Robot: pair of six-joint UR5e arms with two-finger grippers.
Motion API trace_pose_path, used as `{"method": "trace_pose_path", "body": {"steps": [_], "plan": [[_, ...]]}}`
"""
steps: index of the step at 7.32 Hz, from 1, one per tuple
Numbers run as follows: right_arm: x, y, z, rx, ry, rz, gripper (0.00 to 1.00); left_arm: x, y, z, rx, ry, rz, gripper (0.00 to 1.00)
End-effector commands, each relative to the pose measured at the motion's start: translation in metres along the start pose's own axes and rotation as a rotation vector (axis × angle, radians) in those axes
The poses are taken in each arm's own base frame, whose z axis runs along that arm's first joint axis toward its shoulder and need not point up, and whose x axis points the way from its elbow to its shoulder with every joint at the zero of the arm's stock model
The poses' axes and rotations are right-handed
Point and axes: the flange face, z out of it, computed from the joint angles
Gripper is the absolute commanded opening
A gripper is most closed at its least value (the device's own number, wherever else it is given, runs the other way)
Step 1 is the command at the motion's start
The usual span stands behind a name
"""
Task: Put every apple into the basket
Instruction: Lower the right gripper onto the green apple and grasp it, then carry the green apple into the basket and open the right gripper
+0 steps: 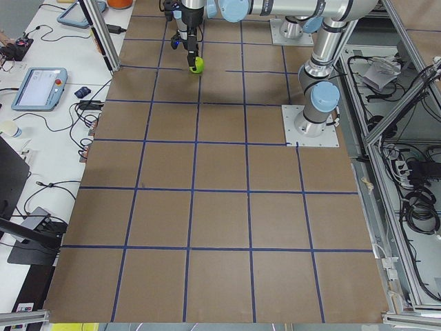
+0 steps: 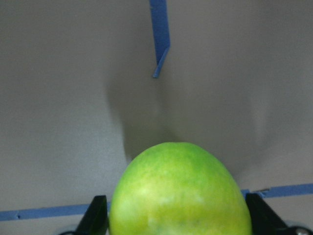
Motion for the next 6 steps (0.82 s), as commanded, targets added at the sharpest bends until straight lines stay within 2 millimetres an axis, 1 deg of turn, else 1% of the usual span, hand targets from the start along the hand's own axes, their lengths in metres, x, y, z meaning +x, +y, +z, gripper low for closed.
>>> {"method": "trace_pose_path", "body": {"steps": [1, 2, 3, 4, 5, 6], "plan": [[0.001, -0.002, -0.004, 0.008, 0.007, 0.002, 0.20, 0.000, 0.006, -0.003, -0.004, -0.003, -0.024, 1.00], [0.012, -0.007, -0.024, 0.031, 0.012, 0.019, 0.00, 0.000, 0.009, -0.004, -0.006, -0.006, -0.024, 1.00], [0.022, -0.001, -0.060, 0.069, 0.018, 0.027, 0.00, 0.000, 0.011, 0.000, -0.014, -0.006, -0.024, 1.00], [0.055, -0.004, -0.087, 0.056, 0.036, 0.076, 0.00, 0.000, 0.012, 0.003, -0.015, -0.006, -0.024, 1.00], [0.121, -0.023, -0.115, 0.035, 0.057, 0.154, 0.00, -0.001, 0.016, 0.001, -0.014, -0.008, -0.024, 1.00], [0.182, -0.035, -0.144, 0.038, 0.042, 0.179, 0.00, -0.001, 0.017, 0.000, -0.014, -0.009, -0.024, 1.00]]}}
